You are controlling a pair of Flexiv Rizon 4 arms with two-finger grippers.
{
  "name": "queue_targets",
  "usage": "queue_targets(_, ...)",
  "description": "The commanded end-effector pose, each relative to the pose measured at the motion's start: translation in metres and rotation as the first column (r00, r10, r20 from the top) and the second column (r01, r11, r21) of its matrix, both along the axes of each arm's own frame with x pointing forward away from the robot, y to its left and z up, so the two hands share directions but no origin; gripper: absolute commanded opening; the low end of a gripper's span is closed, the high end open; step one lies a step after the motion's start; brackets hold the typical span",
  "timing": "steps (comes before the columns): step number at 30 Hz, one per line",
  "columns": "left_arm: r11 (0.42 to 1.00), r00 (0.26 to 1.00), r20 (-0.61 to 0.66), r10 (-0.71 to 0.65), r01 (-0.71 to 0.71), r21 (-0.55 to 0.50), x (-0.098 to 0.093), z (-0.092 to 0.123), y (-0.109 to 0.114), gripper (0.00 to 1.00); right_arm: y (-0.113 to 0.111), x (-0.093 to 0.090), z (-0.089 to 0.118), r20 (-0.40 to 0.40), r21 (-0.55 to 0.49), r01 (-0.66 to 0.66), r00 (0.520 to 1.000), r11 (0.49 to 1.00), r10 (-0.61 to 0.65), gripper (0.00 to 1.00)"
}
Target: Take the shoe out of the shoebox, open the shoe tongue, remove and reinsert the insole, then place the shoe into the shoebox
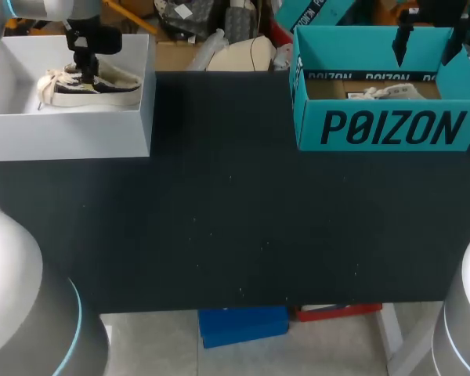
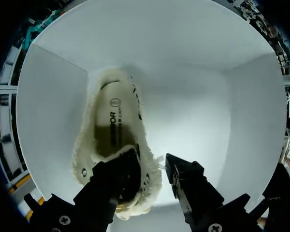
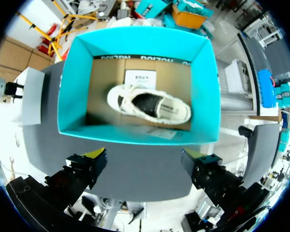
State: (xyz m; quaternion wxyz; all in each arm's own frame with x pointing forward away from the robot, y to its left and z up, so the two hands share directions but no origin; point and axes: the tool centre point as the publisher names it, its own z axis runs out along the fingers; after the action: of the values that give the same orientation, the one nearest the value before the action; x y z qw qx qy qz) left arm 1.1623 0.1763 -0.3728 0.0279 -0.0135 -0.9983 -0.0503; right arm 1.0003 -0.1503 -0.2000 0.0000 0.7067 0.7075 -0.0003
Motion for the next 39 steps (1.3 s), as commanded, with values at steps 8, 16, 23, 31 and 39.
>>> queue_targets(8, 0.998, 0.994, -0.095, 0.061, -0.06, 0.007, 0.01, -0.043, -0.001, 0.32, 0.0, 0.0, 0.0, 0.0, 0.0, 0.0, 1.0, 1.0, 0.0, 1.0)
queue_targets(16, 0.999, 0.999, -0.012, 0.046, -0.046, -0.01, 0.01, -0.031, -0.006, 0.0, 0.0, 0.0, 0.0, 0.0, 0.0, 0.0, 1.0, 1.0, 0.0, 1.0)
queue_targets(23, 0.999, 1.0, 0.013, -0.004, 0.004, -0.046, -0.001, 0.023, -0.013, 0.0, 0.0, 0.0, 0.0, 0.0, 0.0, 0.0, 1.0, 1.0, 0.0, 1.0)
queue_targets(31, 0.995, 0.994, 0.037, -0.104, 0.104, 0.002, -0.035, 0.108, -0.03, 0.0, 0.0, 0.0, 0.0, 0.0, 0.0, 0.0, 1.0, 1.0, 0.0, 1.0)
queue_targets(39, 0.995, 0.985, 0.157, -0.073, 0.062, 0.073, -0.08, 0.214, -0.057, 0.0, 0.0, 0.0, 0.0, 0.0, 0.0, 0.0, 1.0, 1.0, 0.0, 1.0)
